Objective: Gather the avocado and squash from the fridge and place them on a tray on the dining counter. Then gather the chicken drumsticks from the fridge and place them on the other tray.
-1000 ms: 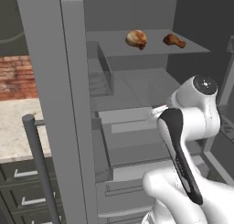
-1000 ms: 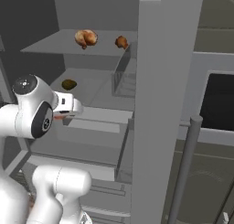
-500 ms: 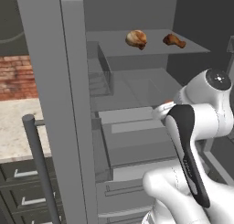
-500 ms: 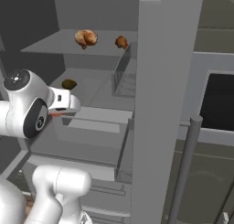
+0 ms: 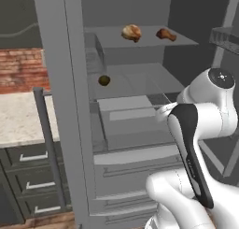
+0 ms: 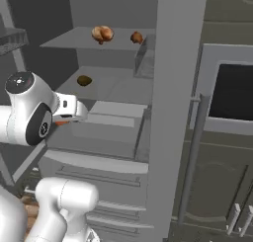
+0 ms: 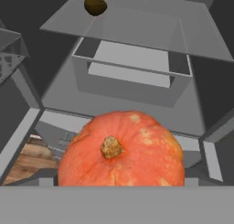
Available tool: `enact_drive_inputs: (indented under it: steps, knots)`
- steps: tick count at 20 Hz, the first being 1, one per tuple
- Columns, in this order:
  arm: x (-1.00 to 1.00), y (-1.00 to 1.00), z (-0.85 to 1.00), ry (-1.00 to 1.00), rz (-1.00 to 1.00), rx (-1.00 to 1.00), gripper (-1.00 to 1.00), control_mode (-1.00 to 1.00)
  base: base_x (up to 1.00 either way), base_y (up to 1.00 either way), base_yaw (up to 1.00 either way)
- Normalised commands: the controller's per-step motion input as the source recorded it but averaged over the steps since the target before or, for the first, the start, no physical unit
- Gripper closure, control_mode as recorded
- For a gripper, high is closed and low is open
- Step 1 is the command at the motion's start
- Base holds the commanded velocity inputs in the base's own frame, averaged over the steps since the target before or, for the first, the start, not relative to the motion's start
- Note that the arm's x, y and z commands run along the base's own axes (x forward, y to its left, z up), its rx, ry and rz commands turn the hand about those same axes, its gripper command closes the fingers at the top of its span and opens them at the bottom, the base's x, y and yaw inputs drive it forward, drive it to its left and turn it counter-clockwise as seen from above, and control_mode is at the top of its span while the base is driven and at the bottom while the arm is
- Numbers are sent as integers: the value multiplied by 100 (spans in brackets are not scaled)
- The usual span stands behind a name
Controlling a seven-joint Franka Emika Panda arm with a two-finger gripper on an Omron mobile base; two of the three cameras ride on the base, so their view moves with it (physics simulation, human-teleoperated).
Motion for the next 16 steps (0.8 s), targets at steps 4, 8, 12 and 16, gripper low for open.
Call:
enact_drive_inputs:
  steps: [4, 8, 12, 16]
  knots:
    - [0, 0, 0, 0, 0, 0, 100, 100, -100, 0, 0]
    - [0, 0, 0, 0, 0, 0, 100, 100, -100, 0, -2]
    - [0, 0, 0, 0, 0, 0, 100, 100, -94, 0, -3]
    - [0, 0, 0, 0, 0, 0, 100, 100, -87, 0, -5]
